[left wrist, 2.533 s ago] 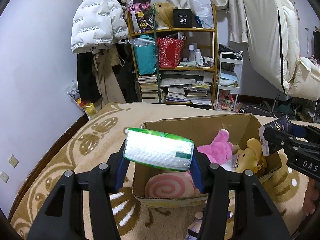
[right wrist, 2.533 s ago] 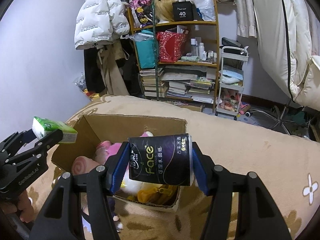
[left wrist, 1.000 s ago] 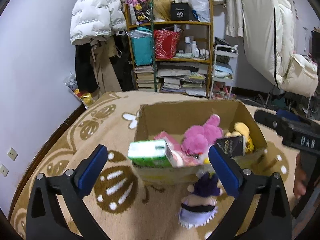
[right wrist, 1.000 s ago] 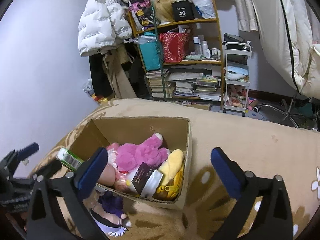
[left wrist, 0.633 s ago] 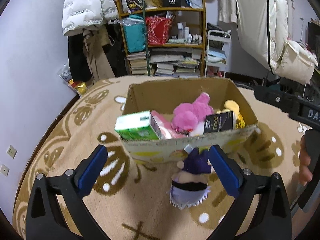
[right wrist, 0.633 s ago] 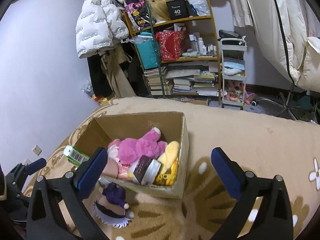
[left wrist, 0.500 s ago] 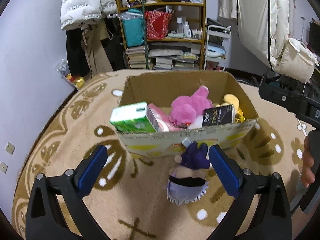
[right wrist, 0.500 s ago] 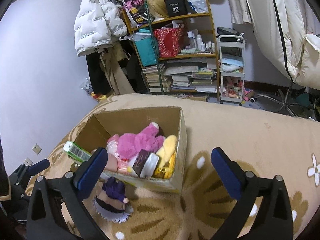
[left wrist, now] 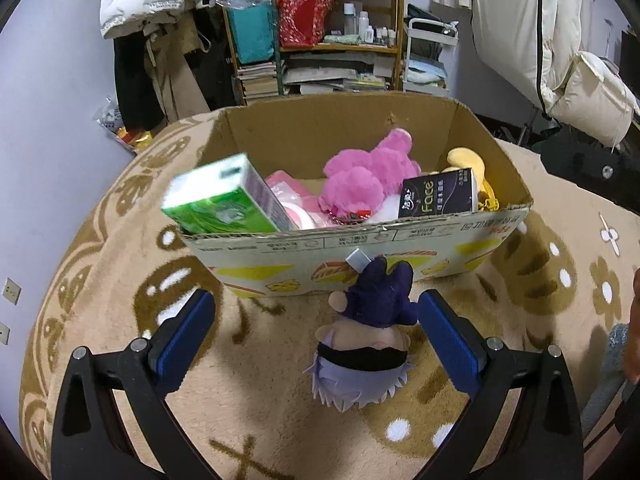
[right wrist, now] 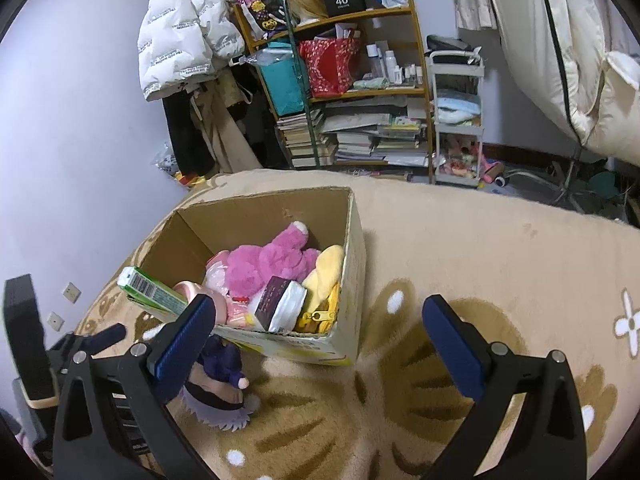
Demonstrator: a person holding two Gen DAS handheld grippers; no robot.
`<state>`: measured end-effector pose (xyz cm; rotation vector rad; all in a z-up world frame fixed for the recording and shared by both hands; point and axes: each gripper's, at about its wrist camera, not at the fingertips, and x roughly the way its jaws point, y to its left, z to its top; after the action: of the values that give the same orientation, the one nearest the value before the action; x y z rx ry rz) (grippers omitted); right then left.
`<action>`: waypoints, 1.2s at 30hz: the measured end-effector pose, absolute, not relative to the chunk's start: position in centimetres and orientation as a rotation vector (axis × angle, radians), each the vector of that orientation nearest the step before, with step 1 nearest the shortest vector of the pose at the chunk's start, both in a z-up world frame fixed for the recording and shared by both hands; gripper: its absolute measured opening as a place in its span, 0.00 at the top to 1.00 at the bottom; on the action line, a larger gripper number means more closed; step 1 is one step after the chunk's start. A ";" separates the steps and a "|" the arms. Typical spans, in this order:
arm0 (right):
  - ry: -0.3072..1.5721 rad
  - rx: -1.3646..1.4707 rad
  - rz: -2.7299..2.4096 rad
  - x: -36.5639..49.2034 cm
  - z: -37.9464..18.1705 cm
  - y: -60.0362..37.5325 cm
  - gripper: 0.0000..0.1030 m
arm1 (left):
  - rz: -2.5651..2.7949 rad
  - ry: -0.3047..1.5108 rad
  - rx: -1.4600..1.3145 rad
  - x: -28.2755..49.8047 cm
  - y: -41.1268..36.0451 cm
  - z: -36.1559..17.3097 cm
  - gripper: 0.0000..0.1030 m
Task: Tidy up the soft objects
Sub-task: 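Lower the open left tool onto the purple-haired plush doll and close it, then lift the doll with the left tool and carry it over the box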
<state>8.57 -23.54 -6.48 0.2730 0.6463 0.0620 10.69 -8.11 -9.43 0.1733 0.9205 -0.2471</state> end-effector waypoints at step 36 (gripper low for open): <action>0.730 0.304 0.051 10.6 -8.3 -24.3 0.00 | -0.355 1.089 0.213 10.7 -10.8 -14.6 0.41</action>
<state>10.60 -24.34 -8.32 0.3043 0.7305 0.0514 10.68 -10.84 -14.62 0.2132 1.0888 -0.3549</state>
